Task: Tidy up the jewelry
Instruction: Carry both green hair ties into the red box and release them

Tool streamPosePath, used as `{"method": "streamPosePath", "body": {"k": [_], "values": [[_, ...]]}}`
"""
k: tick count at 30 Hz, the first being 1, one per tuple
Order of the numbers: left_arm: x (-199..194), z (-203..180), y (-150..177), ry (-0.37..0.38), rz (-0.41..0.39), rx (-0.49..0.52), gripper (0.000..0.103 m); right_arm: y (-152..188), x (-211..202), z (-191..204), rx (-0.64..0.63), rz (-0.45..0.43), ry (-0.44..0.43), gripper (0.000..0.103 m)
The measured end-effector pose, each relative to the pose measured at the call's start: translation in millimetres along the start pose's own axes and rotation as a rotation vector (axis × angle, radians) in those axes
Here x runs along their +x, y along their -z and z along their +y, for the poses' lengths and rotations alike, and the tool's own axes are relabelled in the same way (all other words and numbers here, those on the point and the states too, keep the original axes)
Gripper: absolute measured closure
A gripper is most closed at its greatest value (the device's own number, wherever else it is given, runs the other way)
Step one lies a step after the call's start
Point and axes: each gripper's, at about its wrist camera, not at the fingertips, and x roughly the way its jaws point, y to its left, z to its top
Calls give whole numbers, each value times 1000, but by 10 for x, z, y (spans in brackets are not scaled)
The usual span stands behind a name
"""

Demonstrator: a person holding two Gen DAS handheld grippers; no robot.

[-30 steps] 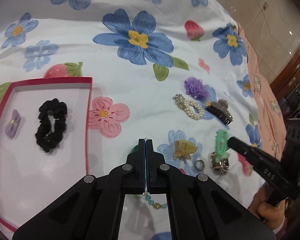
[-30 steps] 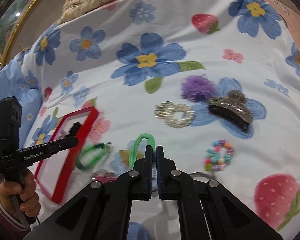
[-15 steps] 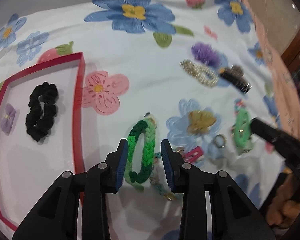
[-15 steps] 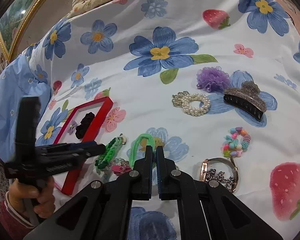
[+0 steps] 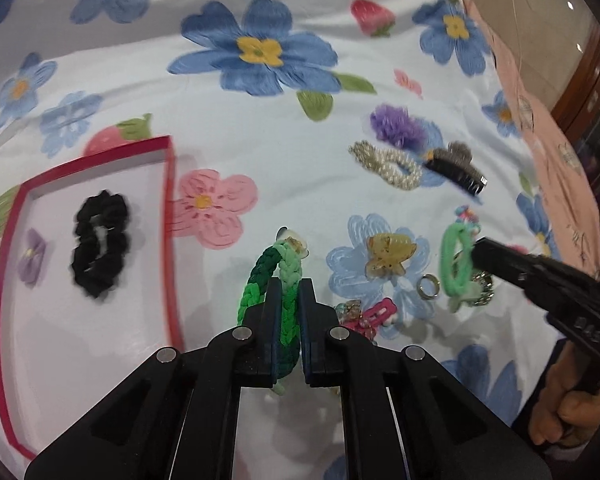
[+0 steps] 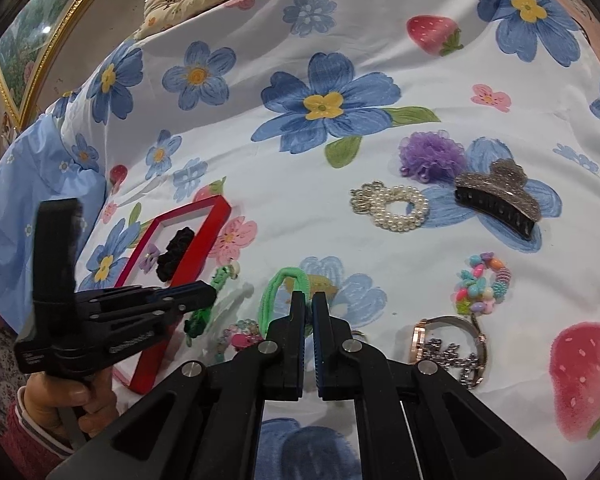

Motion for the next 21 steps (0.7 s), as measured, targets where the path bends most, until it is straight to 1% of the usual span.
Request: {"method": "streamPosePath", "body": {"k": [4, 11, 18, 21], "values": [[-238, 203, 81, 6, -36, -62, 96, -16, 37, 148, -16, 4, -22, 100], [-595, 627, 248, -13, -94, -177, 96, -21, 174, 492, -52, 22, -82, 100], [-795, 985, 407, -40, -125, -261, 96, -54, 325, 892, -101, 41, -142, 100], [-849, 1102, 460, -54, -132, -283, 96, -78, 402, 1053, -117, 49, -163, 100]]}}
